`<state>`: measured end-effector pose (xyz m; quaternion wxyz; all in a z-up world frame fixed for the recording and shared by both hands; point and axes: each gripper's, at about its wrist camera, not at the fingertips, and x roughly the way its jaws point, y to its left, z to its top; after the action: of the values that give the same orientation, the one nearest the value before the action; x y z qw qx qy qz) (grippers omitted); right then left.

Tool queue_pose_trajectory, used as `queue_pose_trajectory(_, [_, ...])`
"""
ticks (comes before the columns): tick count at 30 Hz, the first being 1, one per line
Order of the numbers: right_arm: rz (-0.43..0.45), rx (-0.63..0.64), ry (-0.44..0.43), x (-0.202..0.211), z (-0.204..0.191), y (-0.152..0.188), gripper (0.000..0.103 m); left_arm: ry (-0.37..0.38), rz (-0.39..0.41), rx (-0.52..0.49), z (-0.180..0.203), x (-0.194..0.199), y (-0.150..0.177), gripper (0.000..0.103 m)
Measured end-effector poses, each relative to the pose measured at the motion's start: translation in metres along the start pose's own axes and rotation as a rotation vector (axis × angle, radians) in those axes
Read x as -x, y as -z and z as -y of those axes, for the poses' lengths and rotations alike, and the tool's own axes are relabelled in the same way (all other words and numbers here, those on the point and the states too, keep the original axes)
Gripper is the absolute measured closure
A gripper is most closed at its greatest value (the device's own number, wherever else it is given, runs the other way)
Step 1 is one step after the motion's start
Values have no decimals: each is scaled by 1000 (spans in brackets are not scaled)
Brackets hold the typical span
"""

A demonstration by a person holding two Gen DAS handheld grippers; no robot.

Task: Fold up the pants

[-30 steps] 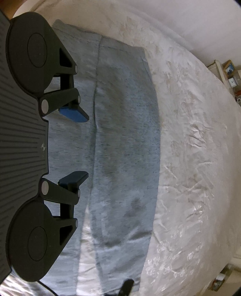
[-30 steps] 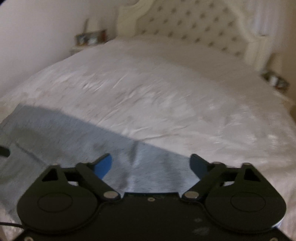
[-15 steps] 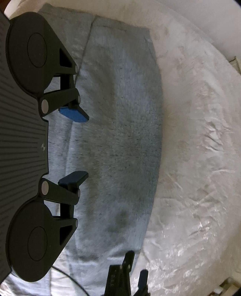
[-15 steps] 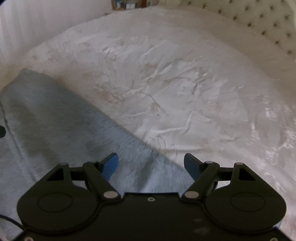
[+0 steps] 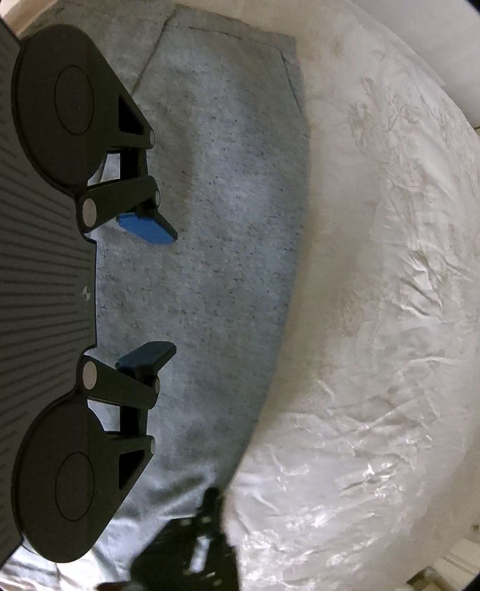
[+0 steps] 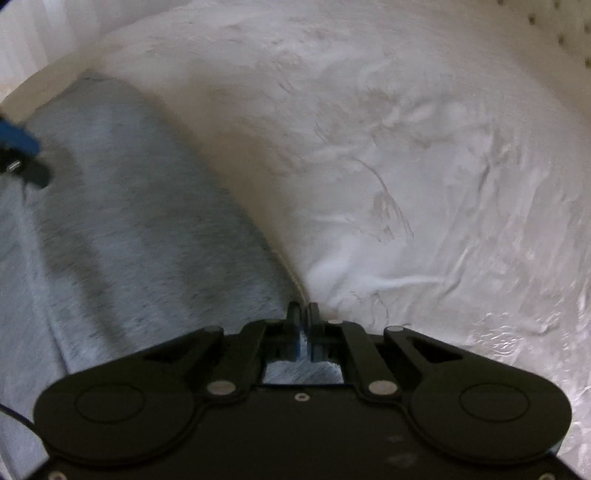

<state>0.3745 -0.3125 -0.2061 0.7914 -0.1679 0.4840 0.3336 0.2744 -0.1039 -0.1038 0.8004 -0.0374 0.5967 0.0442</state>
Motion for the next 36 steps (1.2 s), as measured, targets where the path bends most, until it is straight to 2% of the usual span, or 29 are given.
queue_pose_trajectory(4, [57,4,-10,38,-31,19,99,46,6,17,2,4,-5,46])
queue_pose_trajectory(8, [79,10,-14,67,-61,42,99,113,2,43,7,5,-11,46])
queue_pose_trajectory(12, [68,29,1,65,-87,55,99,155,-32,81,13,-3,-19,46])
queue_pose_trajectory(17, [58,11,7,58,-90,58,99,195,-87,139,13,-16,-27,46])
queue_pose_trajectory(23, [55,-18,8,56,-75,56,99,204,-137,190,10,-34,-32,46])
queue_pose_trajectory(28, [52,-5,-2,56,-78,59,99,225,-182,243,6,-48,-41,46])
queue_pose_trajectory(36, [57,-7,-10,54,-80,61,99,203,-225,243,11,-64,-44,46])
